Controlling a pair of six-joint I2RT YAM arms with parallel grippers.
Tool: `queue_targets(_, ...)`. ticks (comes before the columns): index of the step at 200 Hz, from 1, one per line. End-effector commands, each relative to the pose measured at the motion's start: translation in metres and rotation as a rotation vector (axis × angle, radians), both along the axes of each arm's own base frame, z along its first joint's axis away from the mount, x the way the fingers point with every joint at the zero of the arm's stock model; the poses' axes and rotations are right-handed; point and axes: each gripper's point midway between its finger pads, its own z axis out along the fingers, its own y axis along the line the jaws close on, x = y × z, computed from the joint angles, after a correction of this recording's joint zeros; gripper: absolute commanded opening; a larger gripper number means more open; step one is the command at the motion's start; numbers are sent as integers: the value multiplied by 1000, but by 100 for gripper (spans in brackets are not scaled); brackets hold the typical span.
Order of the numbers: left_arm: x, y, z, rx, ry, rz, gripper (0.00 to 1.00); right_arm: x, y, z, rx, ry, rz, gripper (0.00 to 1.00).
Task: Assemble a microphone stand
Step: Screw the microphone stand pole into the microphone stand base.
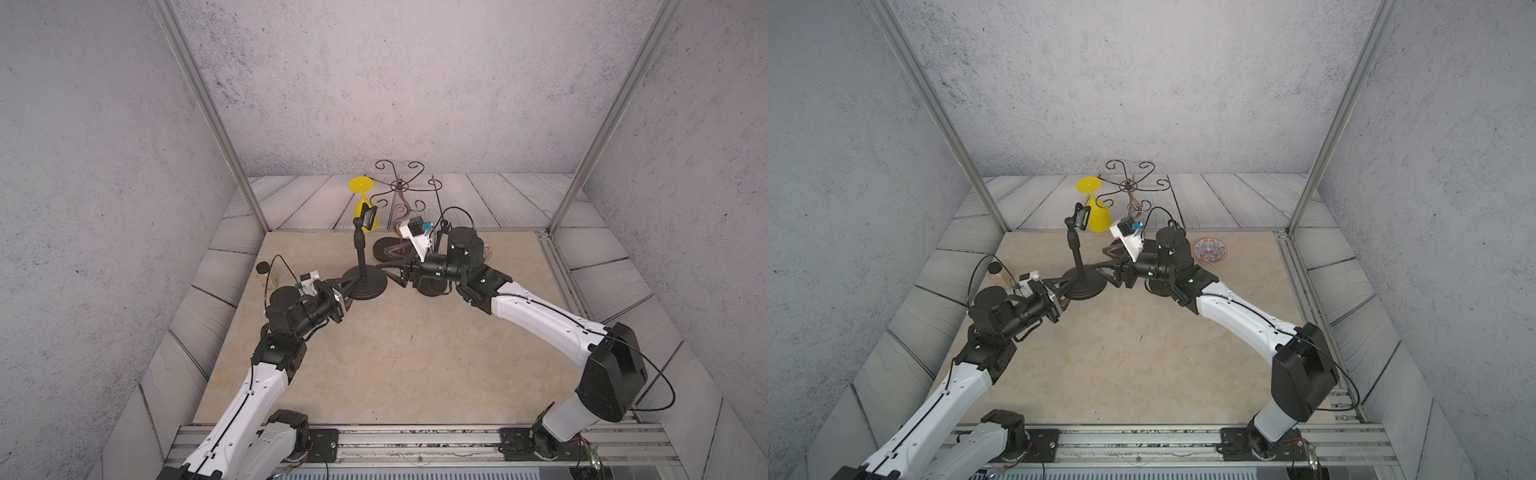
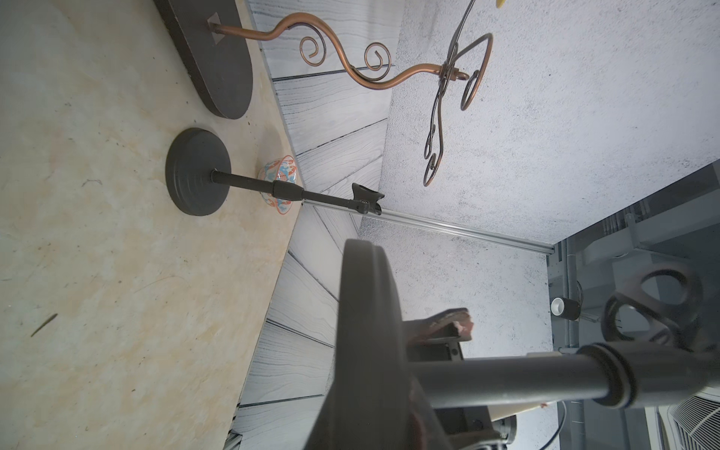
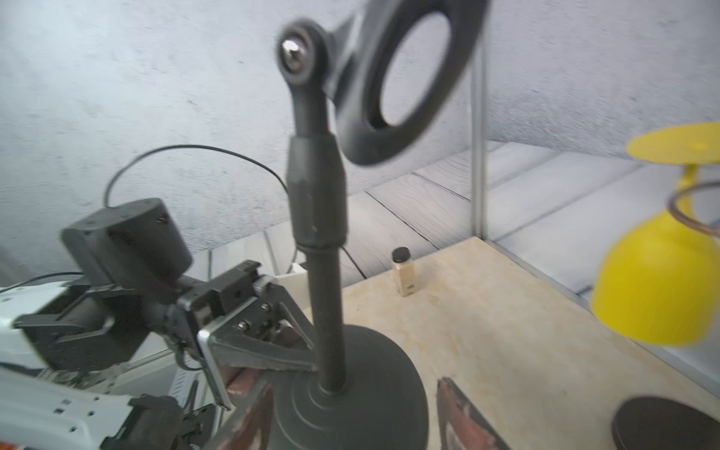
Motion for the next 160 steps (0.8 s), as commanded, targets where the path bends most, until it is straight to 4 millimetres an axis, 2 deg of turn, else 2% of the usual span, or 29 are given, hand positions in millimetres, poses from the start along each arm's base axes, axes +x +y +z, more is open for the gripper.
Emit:
queue_targets(1, -8, -2, 45, -32, -151, -22, 0, -23, 13, -20, -40, 20, 223, 64)
queue_targets(67, -8, -2, 50, -35, -161, -25, 0, -5, 39, -28, -9, 91, 292, 53)
queue_targets(97, -7, -2, 47, -33, -154, -22, 0, -5, 47, -24, 33, 117, 317, 39)
queue_targets(124, -7, -2, 48, -35, -155, -22, 0, -5, 50, -29, 25, 119, 298, 25)
queue_targets(160, -6, -2, 48, -32, -154, -20, 0, 11, 49, -41, -15, 118, 111, 0)
